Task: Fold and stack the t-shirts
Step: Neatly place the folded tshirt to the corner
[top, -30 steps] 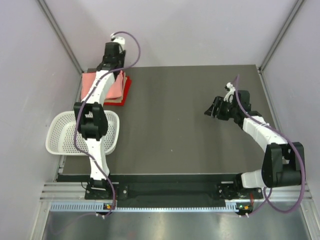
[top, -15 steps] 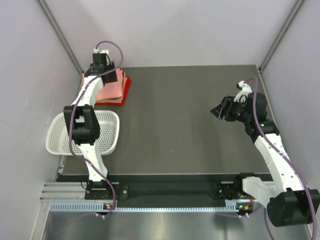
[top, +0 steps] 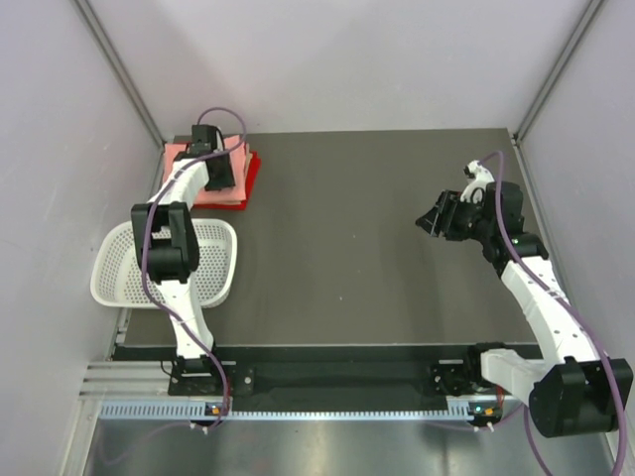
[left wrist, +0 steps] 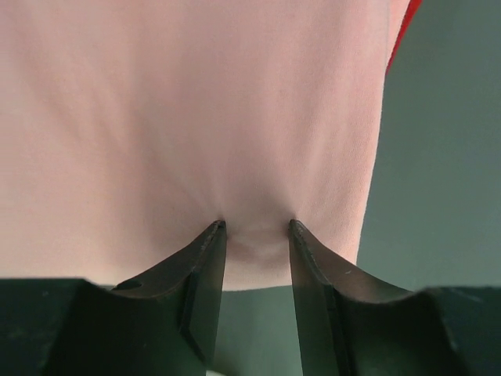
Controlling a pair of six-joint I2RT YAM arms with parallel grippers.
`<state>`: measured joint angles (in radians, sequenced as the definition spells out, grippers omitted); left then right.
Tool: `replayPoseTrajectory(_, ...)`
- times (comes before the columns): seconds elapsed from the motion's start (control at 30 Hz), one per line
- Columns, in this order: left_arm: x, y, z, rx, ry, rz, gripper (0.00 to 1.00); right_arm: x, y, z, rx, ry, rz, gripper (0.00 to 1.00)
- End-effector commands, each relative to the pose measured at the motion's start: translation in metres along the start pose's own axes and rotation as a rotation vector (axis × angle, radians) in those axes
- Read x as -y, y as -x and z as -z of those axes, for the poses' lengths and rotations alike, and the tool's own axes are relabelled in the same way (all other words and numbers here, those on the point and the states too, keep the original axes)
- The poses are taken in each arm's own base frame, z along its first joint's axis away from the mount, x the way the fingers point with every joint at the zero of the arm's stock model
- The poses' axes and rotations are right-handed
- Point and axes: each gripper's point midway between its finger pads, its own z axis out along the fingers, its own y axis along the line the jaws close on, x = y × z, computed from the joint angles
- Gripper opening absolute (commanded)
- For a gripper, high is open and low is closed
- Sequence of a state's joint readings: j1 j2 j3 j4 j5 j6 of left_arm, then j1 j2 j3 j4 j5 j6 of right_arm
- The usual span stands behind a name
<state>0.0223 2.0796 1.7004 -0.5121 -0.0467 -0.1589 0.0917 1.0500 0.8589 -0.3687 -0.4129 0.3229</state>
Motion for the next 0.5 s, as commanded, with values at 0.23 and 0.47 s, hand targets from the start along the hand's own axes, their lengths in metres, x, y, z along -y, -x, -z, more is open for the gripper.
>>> replayPoseTrajectory(0.23, 0.120, 0.035, 0.129, 0.183, -0.172, -0.193, 0.44, -0.020, 0.022, 0.023, 0.066, 0.034, 0.046, 0.72)
replayPoseTrajectory(0.47, 0.258, -0.039, 0.248, 0.244, -0.709, -0.318, 0.63, -0.021, 0.022, 0.057, 0.144, -0.026, 0.064, 1.00)
